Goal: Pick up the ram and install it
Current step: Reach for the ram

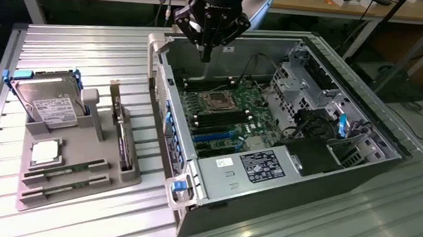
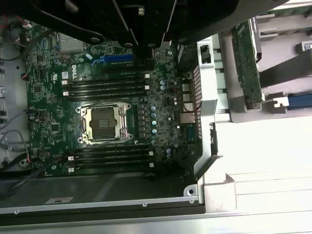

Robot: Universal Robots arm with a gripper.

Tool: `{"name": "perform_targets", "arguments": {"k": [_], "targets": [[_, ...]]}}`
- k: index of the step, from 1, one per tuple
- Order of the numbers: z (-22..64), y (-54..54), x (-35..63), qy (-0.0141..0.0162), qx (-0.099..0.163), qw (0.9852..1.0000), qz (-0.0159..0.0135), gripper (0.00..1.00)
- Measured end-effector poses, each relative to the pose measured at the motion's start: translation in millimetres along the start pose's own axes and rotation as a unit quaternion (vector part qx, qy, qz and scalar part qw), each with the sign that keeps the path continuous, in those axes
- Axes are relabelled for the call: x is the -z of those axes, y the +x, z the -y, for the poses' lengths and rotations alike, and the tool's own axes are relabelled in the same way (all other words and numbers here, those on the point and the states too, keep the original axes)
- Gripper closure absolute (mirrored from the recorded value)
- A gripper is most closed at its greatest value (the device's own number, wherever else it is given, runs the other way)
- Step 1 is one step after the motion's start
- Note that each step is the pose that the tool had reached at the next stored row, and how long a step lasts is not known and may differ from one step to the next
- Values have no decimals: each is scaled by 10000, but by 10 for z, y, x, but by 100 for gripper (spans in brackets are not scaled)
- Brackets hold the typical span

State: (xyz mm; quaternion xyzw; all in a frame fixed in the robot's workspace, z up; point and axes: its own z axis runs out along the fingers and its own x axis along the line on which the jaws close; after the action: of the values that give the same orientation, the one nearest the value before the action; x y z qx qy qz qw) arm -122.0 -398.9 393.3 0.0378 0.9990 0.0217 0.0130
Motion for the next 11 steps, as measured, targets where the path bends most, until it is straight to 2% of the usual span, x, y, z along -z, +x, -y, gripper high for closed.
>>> {"name": "perform_targets", "arguments": {"k": [6,11], "targets": [[0,1,0,0,0,10000,0,89],[6,71,2,0,0,10000,0,89]]}}
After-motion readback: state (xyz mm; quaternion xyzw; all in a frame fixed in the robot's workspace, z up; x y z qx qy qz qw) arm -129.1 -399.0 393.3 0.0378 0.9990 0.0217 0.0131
